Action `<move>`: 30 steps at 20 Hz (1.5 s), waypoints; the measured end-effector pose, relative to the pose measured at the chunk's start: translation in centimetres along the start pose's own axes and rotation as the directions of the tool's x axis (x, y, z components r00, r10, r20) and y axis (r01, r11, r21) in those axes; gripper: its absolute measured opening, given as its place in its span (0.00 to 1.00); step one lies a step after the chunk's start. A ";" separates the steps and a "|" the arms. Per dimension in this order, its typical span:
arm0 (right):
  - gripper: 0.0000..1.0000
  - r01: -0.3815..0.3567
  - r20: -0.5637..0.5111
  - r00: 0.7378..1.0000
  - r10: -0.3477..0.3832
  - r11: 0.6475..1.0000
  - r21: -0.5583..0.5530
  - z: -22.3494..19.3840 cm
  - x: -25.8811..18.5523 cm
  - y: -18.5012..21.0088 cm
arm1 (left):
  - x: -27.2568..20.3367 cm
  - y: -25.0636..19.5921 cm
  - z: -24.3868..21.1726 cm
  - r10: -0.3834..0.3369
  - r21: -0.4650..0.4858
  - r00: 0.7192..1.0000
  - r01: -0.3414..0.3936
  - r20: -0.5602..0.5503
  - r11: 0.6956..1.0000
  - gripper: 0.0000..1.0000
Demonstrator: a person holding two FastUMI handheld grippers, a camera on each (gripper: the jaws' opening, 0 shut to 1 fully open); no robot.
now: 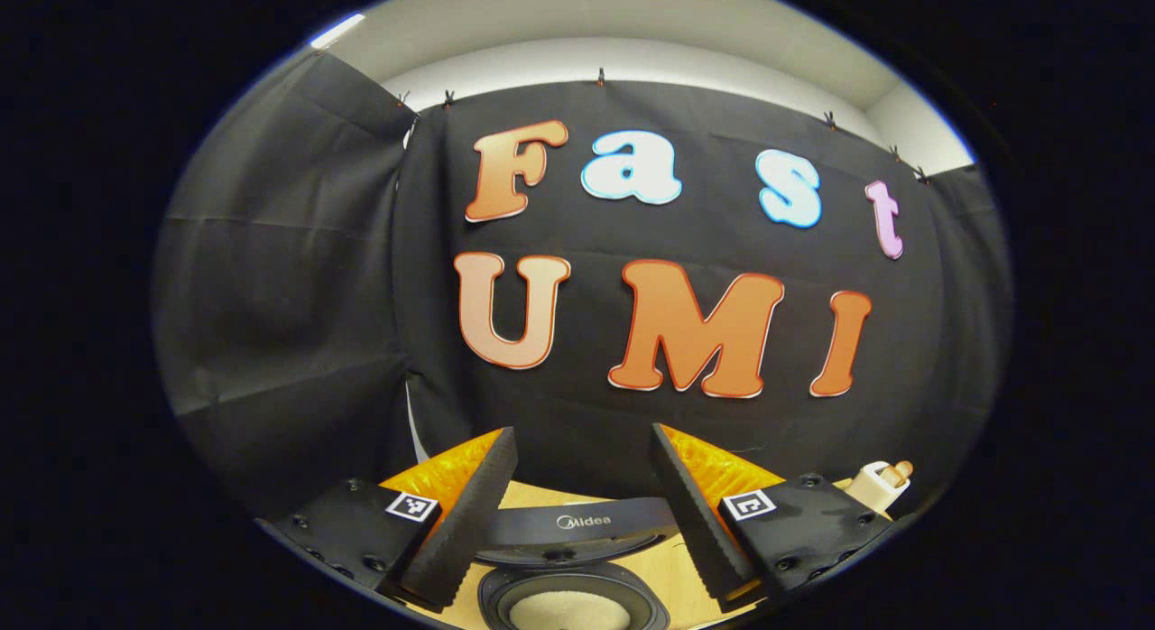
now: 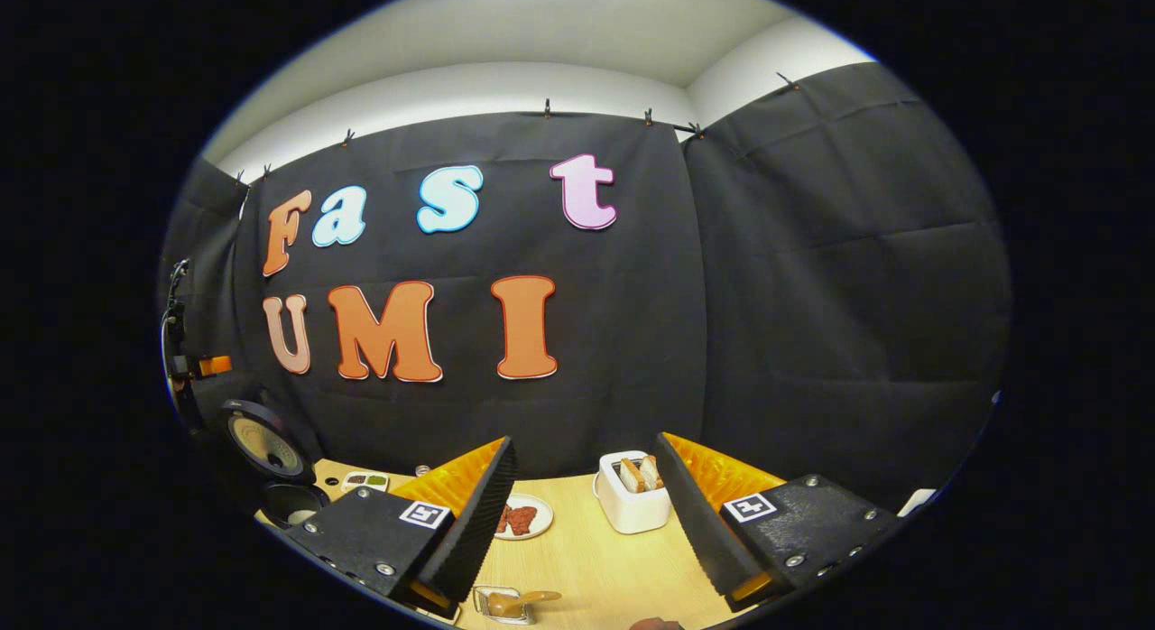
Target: Close the left gripper, press the button to open the rice cooker; take a wooden spoon from the chopstick holder with the right hand, scoop a spoonful of rice and pour it into the rice cooker, then put the wooden spoon back into the chopstick holder.
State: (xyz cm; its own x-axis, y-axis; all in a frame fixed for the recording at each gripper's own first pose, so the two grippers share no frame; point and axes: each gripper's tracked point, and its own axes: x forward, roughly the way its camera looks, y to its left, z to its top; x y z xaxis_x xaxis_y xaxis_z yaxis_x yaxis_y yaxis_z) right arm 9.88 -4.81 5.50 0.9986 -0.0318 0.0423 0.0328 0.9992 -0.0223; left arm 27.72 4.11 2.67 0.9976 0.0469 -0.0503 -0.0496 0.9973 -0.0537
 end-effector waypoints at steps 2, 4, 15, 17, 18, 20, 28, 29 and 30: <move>0.95 0.005 0.002 1.000 -0.005 1.000 -0.004 0.3 -0.2 0.0 | 2.5 -1.2 -0.7 -0.030 -0.008 0.999 0.029 -0.032 1.000 0.96; 0.95 -0.004 -0.005 1.000 0.004 1.000 0.007 0.4 -0.6 0.5 | 4.3 -1.2 -1.7 -0.029 -0.002 0.998 0.029 -0.052 1.000 0.96; 0.95 0.002 0.015 1.000 -0.002 1.000 0.029 1.4 -1.9 0.3 | 5.2 0.2 -6.5 -0.005 0.033 0.989 0.010 -0.146 0.999 0.99; 0.95 -0.010 0.015 1.000 0.009 0.999 0.038 1.5 -2.1 0.6 | 4.8 -0.5 -6.7 -0.002 0.081 0.989 0.014 -0.146 0.997 0.99; 0.95 -0.016 0.017 1.000 0.015 0.999 0.035 1.5 -2.3 0.7 | 4.3 -0.6 -6.8 -0.007 0.076 0.991 0.017 -0.134 0.997 0.99; 0.95 -0.025 0.019 1.000 0.025 0.999 0.020 1.5 -2.6 0.8 | 3.0 -1.0 -7.4 -0.009 0.073 0.990 0.019 -0.140 0.997 1.00; 1.00 -0.096 0.010 0.995 0.095 0.995 0.037 1.4 -3.6 1.4 | -4.0 -2.7 -12.4 -0.039 0.058 0.980 0.051 -0.195 0.997 1.00; 1.00 -0.101 0.008 0.995 0.101 0.994 0.039 1.3 -3.5 1.3 | -4.9 -2.9 -13.5 -0.041 0.051 0.977 0.053 -0.208 0.997 1.00; 1.00 -0.107 0.005 0.994 0.107 0.993 0.039 1.1 -3.7 1.3 | -5.8 -3.1 -14.7 -0.045 0.039 0.974 0.056 -0.223 0.998 1.00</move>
State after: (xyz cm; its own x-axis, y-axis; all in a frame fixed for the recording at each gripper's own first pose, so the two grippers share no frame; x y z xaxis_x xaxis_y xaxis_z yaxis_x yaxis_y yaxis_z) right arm 6.23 -3.37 6.46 0.9961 0.0757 0.0449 -0.0763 0.9970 0.0120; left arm 21.38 -0.09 -11.58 0.9632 -0.0121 -0.2685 0.0078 0.9998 -0.0170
